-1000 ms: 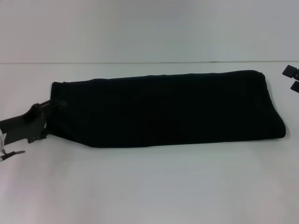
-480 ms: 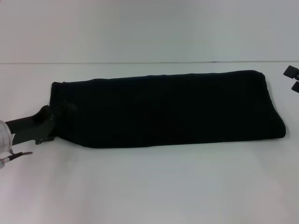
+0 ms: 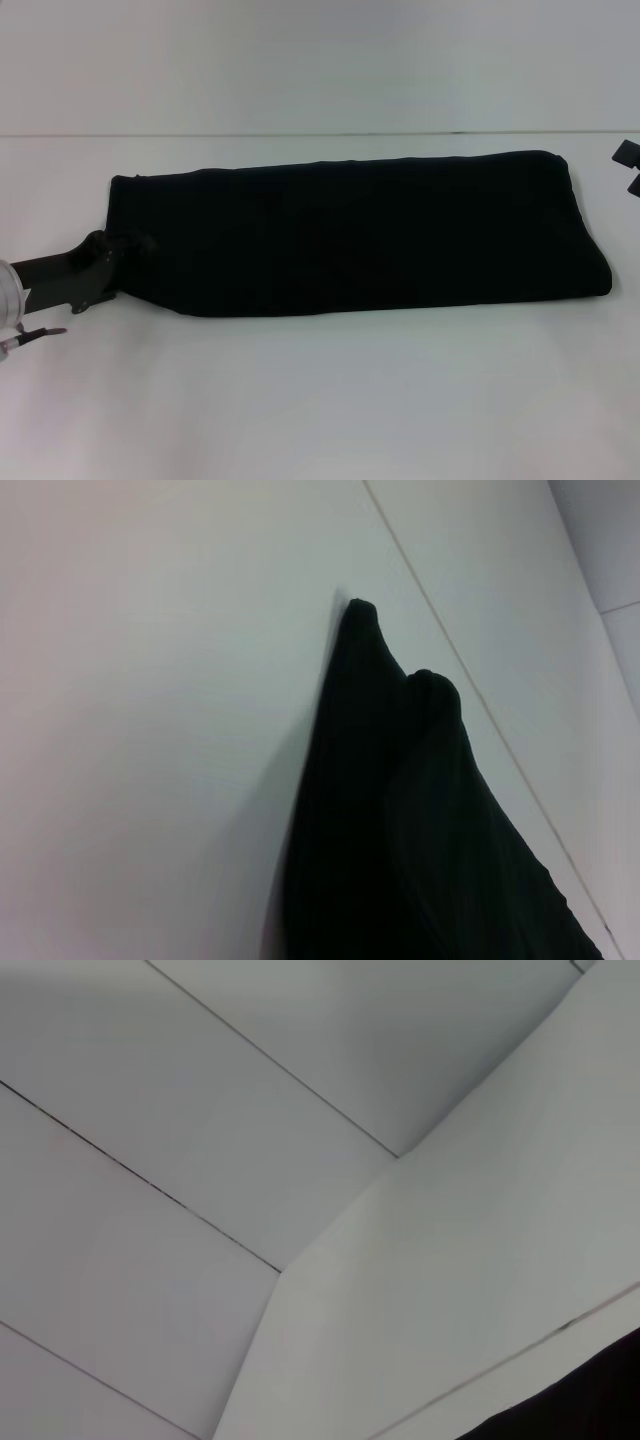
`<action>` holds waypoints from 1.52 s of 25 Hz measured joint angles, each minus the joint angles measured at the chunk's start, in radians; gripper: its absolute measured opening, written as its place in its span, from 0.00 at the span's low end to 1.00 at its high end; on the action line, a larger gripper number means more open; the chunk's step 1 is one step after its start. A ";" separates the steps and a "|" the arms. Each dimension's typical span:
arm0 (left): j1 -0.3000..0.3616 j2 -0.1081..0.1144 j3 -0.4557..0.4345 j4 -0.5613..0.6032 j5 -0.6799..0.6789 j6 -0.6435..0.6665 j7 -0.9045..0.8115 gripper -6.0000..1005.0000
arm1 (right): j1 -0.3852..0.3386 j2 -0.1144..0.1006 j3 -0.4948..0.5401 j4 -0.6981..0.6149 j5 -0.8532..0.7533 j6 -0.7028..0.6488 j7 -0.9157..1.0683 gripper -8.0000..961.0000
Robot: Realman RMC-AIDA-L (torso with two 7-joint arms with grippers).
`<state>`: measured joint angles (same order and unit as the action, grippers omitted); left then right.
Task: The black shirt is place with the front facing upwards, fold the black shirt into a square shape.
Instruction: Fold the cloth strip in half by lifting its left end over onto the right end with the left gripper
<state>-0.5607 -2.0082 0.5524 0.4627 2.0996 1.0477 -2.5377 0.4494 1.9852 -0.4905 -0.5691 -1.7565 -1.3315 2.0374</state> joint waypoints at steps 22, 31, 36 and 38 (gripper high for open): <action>0.029 -0.008 -0.010 0.050 -0.008 -0.032 0.044 0.02 | -0.004 0.000 0.000 0.000 -0.001 0.010 -0.002 0.95; 0.069 -0.010 -0.065 0.074 -0.012 -0.128 0.054 0.03 | 0.000 -0.003 0.001 0.012 0.000 0.028 0.005 0.95; 0.133 -0.029 -0.136 0.136 -0.015 -0.125 0.064 0.03 | 0.000 -0.004 0.001 0.015 0.000 0.034 0.006 0.95; 0.148 -0.032 -0.139 0.150 -0.021 -0.106 0.069 0.03 | 0.000 -0.005 0.001 0.019 0.000 0.037 0.006 0.95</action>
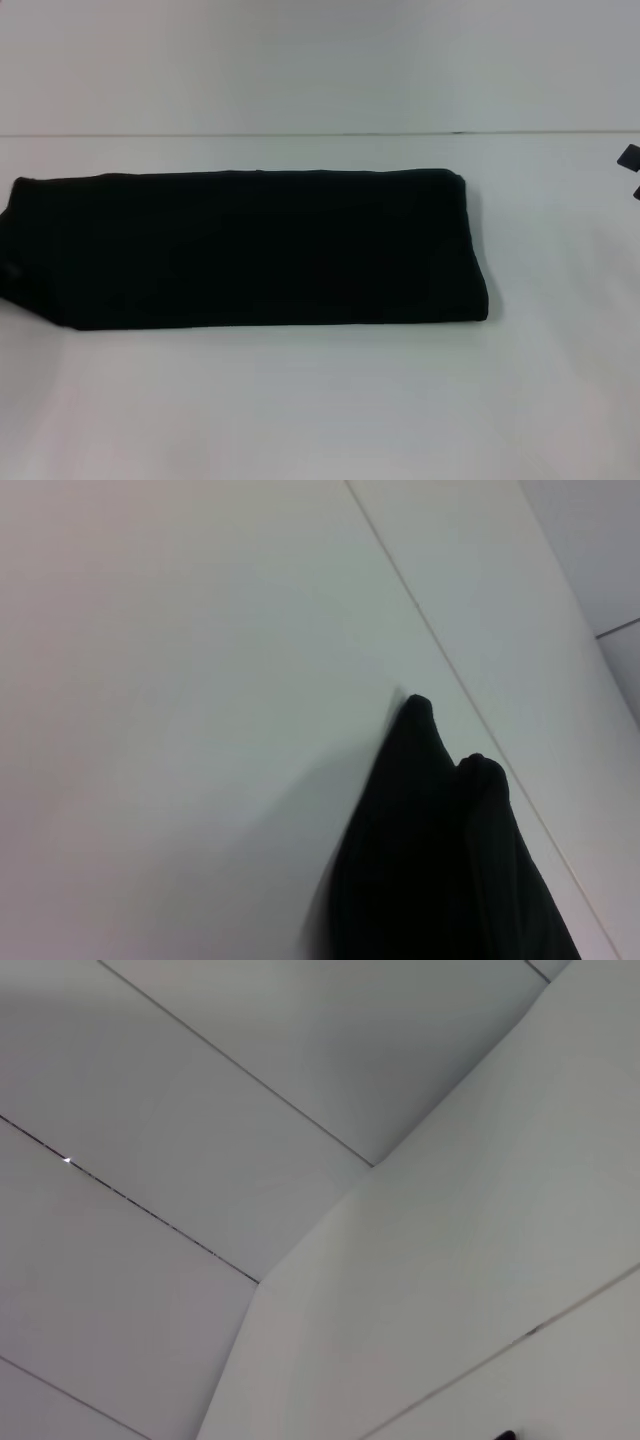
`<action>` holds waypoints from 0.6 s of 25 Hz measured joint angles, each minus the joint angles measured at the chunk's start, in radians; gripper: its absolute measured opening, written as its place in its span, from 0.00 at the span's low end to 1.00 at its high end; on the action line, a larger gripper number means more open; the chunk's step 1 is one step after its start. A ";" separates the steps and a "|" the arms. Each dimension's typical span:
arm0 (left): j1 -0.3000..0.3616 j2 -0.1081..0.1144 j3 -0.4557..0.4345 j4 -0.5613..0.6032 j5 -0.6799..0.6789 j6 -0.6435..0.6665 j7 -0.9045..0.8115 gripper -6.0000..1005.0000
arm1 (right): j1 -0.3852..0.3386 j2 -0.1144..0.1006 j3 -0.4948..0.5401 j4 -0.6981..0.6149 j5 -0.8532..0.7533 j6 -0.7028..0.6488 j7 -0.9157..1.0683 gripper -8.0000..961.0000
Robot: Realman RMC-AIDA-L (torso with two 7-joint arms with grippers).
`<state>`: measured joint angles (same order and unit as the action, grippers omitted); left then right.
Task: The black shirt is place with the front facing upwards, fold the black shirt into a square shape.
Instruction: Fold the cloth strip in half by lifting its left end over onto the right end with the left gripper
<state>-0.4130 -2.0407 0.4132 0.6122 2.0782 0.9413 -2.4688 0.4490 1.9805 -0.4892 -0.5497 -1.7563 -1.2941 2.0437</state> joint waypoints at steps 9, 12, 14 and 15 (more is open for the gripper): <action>-0.020 0.001 -0.002 0.024 -0.158 0.256 0.126 0.03 | 0.002 0.000 0.000 0.012 -0.001 0.009 -0.003 0.94; -0.050 -0.011 0.002 0.060 -0.197 0.345 0.126 0.04 | 0.005 0.000 -0.001 0.016 -0.004 0.006 -0.006 0.94; -0.080 -0.031 0.005 0.105 -0.213 0.392 0.123 0.04 | 0.007 0.000 -0.003 0.017 -0.006 0.004 -0.007 0.94; -0.097 -0.047 0.006 0.133 -0.214 0.410 0.120 0.04 | 0.007 0.000 -0.004 0.018 -0.006 0.004 -0.007 0.94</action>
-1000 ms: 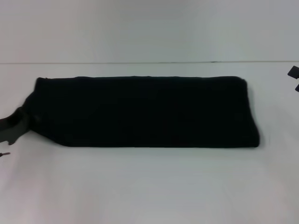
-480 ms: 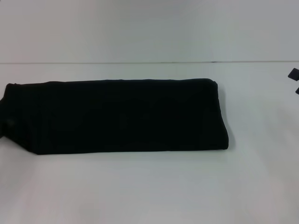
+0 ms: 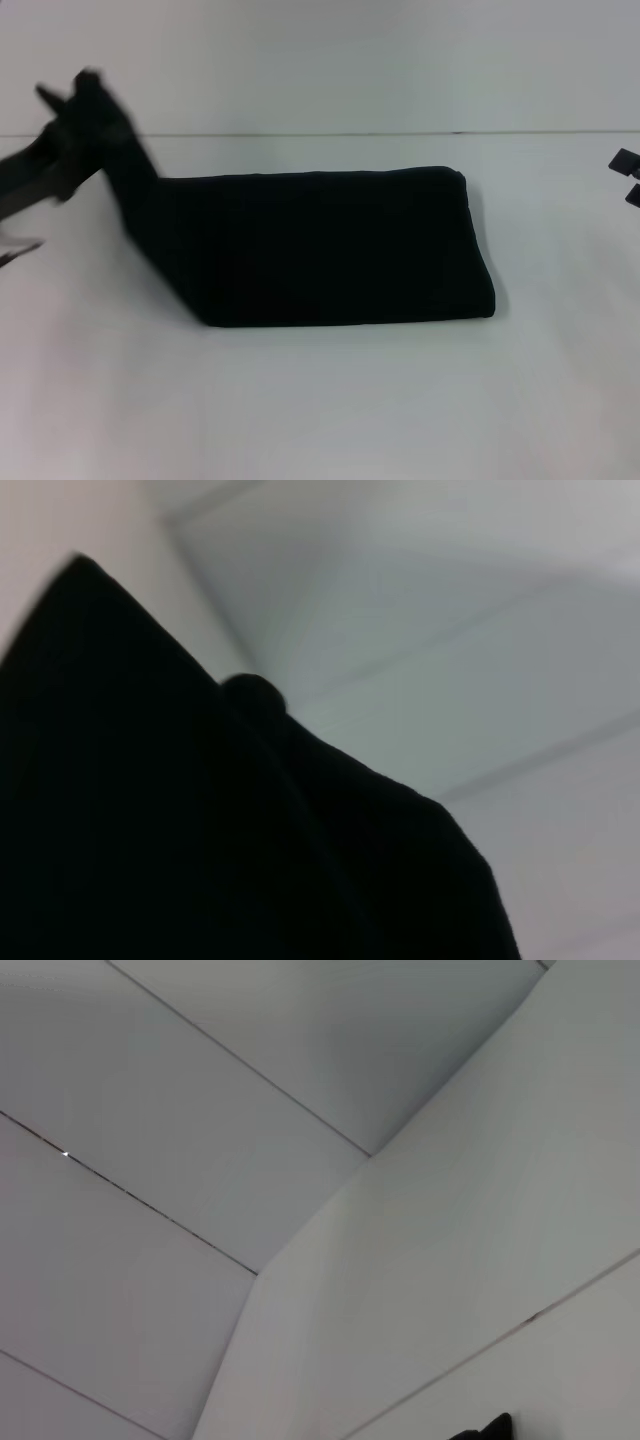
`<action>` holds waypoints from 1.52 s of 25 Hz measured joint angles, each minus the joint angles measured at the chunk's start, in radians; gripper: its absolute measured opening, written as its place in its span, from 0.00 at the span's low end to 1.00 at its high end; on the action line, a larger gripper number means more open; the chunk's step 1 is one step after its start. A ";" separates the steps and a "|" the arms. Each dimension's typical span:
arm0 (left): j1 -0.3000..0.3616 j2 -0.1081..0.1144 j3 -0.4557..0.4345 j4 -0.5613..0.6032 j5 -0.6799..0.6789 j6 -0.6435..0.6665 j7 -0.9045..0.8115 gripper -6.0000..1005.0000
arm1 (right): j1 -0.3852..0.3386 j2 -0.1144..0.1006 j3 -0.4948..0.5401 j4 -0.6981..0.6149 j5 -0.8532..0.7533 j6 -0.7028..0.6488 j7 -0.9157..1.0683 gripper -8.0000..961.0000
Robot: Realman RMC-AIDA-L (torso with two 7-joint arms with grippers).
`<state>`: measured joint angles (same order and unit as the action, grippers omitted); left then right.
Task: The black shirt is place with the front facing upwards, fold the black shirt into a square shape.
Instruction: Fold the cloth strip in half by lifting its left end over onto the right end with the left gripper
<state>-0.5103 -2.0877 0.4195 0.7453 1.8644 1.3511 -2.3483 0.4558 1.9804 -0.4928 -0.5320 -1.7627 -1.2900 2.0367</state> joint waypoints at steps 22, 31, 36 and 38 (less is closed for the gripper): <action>-0.445 -0.089 0.633 -0.368 -0.059 -0.414 0.198 0.05 | 0.003 0.009 -0.027 0.003 -0.001 -0.004 -0.014 0.93; -0.292 -0.063 0.581 -0.108 -0.091 -0.120 0.100 0.40 | 0.015 -0.012 -0.036 0.008 -0.042 -0.010 0.007 0.93; -0.133 0.010 0.424 -0.036 -0.092 0.036 -0.024 0.60 | 0.074 -0.041 -0.054 -0.004 -0.169 -0.016 0.085 0.93; -0.100 0.047 0.394 -0.053 -0.086 0.098 -0.030 0.68 | 0.114 -0.057 -0.080 -0.007 -0.242 -0.017 0.140 0.93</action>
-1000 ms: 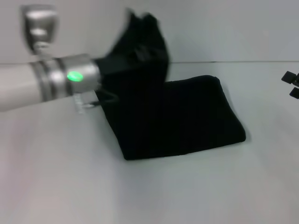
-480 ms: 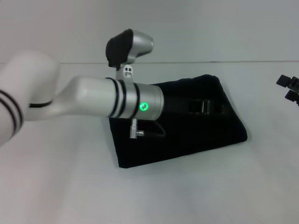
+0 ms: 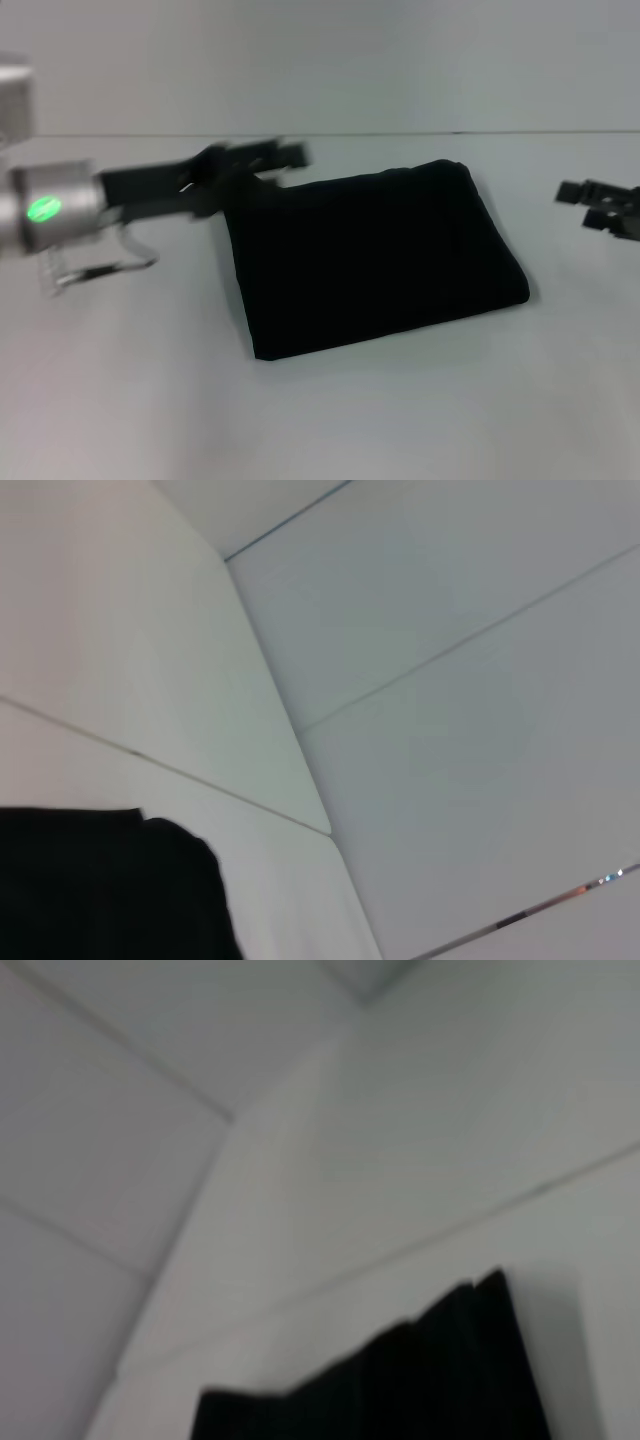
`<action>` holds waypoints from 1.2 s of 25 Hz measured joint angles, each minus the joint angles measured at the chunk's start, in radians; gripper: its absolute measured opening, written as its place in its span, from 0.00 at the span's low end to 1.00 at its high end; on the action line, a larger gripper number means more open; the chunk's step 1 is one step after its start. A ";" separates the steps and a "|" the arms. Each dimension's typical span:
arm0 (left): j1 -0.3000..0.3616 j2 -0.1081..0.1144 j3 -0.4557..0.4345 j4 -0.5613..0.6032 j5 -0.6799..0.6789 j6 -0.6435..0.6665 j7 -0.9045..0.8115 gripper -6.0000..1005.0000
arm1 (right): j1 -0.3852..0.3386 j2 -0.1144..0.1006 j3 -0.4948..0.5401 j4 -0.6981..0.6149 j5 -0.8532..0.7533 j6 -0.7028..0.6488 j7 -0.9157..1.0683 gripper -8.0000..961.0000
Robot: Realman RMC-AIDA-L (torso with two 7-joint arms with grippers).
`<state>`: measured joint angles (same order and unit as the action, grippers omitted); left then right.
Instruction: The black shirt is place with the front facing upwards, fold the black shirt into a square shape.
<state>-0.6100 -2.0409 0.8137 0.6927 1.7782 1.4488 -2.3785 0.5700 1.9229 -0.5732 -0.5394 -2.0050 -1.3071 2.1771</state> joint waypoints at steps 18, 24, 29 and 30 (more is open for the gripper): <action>0.107 0.026 -0.131 0.006 0.129 0.126 0.100 0.88 | 0.367 0.011 -0.228 -0.008 -0.480 0.162 0.404 0.92; 0.107 0.023 -0.143 0.006 0.128 0.115 0.100 0.88 | 0.382 0.062 -0.248 0.023 -0.483 0.241 0.393 0.92; 0.107 0.022 -0.157 0.005 0.127 0.111 0.102 0.88 | 0.392 0.073 -0.280 0.043 -0.481 0.269 0.401 0.92; 0.106 0.021 -0.157 0.004 0.127 0.110 0.103 0.88 | 0.395 0.075 -0.280 0.050 -0.480 0.272 0.400 0.92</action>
<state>-0.5037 -2.0199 0.6565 0.6971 1.9048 1.5589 -2.2758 0.9650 1.9983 -0.8531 -0.4892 -2.4854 -1.0351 2.5771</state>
